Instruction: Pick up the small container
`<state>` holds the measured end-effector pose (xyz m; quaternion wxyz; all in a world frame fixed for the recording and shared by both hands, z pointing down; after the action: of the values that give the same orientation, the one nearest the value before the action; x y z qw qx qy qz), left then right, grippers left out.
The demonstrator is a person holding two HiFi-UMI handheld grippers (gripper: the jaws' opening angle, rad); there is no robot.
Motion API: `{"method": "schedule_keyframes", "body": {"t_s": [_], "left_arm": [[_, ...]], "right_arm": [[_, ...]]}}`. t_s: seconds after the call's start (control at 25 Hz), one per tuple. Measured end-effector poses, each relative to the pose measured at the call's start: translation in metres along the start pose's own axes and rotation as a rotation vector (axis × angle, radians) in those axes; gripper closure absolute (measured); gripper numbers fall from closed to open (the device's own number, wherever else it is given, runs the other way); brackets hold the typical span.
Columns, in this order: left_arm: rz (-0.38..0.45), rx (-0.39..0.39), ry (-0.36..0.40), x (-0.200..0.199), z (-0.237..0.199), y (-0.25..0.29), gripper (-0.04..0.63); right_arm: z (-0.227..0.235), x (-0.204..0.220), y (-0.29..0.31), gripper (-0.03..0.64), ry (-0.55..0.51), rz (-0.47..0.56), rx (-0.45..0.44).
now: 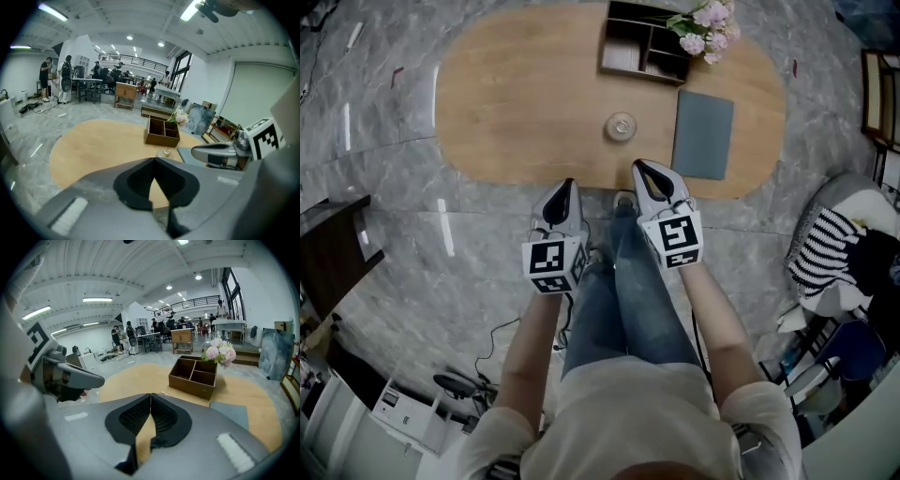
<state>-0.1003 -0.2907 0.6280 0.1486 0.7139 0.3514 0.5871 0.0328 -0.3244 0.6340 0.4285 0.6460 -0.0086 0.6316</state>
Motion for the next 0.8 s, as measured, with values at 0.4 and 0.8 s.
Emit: {"method": "schedule_keyframes", "body": {"t_s": [0.4, 0.8], "left_arm": [[-0.064, 0.125, 0.135, 0.025, 0.008, 0.079, 0.467], [-0.056, 0.214, 0.287, 0.041, 0.03, 0.162, 0.239]], "right_arm": [[0.03, 0.035, 0.032, 0.588, 0.041, -0.031, -0.002], [0.053, 0.042, 0.028, 0.595, 0.054, -0.034, 0.01]]}}
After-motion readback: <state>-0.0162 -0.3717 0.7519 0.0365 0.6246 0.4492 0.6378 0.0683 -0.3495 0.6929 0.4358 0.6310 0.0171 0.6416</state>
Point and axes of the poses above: the fingertips, and each gripper's own axes: y forward along the fingers, z to its right, x out of its underside, the point moved 2 cm from there along -y, backward along the fingers, and after that the axes turned 1 degree about x, right-handed, at the moved point
